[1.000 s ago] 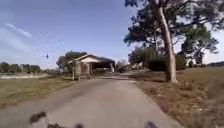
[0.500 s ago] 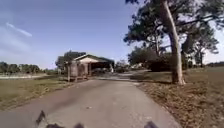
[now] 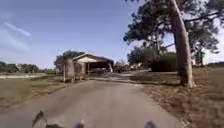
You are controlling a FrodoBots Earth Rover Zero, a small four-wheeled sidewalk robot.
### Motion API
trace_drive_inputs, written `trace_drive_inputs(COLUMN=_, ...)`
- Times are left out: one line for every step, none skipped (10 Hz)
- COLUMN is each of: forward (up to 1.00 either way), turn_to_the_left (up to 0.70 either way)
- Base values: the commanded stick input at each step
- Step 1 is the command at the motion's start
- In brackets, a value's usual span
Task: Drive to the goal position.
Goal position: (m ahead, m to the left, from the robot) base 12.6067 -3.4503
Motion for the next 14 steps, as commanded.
trace_drive_inputs(forward=1.00, turn_to_the_left=0.02)
trace_drive_inputs(forward=1.00, turn_to_the_left=0.01)
trace_drive_inputs(forward=1.00, turn_to_the_left=0.00)
trace_drive_inputs(forward=1.00, turn_to_the_left=0.00)
trace_drive_inputs(forward=1.00, turn_to_the_left=-0.02)
trace_drive_inputs(forward=1.00, turn_to_the_left=-0.09)
trace_drive_inputs(forward=1.00, turn_to_the_left=-0.12)
trace_drive_inputs(forward=1.00, turn_to_the_left=-0.03)
trace_drive_inputs(forward=1.00, turn_to_the_left=0.00)
trace_drive_inputs(forward=1.00, turn_to_the_left=0.00)
trace_drive_inputs(forward=1.00, turn_to_the_left=0.00)
trace_drive_inputs(forward=1.00, turn_to_the_left=0.00)
trace_drive_inputs(forward=1.00, turn_to_the_left=0.00)
trace_drive_inputs(forward=1.00, turn_to_the_left=-0.04)
